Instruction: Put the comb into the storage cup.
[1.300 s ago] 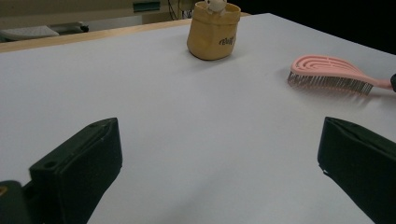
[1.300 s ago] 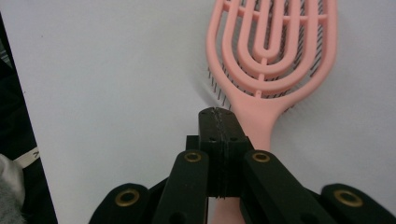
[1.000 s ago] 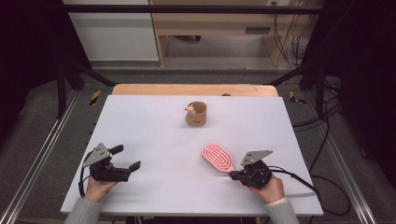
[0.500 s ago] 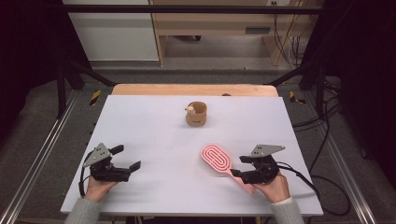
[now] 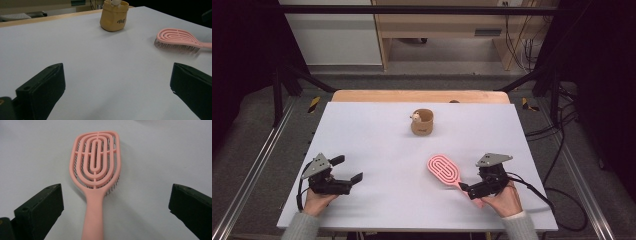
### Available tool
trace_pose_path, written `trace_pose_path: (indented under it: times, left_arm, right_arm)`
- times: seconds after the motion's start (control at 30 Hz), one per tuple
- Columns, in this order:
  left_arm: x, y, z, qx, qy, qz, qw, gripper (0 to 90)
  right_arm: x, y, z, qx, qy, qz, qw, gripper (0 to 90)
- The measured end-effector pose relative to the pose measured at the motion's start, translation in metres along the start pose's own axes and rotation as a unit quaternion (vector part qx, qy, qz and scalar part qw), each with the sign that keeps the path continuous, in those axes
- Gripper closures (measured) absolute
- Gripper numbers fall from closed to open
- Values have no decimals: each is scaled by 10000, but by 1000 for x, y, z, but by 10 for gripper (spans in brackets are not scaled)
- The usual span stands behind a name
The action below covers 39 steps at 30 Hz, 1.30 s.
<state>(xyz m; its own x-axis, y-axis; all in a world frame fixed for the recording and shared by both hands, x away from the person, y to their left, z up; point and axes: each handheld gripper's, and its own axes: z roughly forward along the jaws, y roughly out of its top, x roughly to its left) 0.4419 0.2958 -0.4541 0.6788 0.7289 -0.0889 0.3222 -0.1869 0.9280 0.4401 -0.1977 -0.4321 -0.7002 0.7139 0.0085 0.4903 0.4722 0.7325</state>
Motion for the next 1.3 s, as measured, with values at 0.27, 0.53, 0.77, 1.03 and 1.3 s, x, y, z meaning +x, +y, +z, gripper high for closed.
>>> trace_pose_path:
  times: [0.27, 0.53, 0.77, 1.03, 1.3]
  left_arm:
    - [0, 0, 0, 0, -2, 2, 10000, 0]
    - [0, 0, 0, 3, 6, 0, 10000, 0]
    - [0, 0, 0, 3, 4, 2, 10000, 0]
    - [0, 0, 0, 7, -1, 0, 10000, 0]
    - [0, 0, 0, 12, -2, 4, 10000, 0]
  right_arm:
    - [5, 0, 9, 112, 4, -67, 9999, 2]
    - [9, -2, 20, 331, 70, -117, 9994, 4]
    - [10, -4, 26, 467, 91, -112, 9988, 10]
    - [12, -6, 31, 584, 119, -140, 9981, 61]
    - [13, -8, 33, 650, 271, -206, 9973, 216]
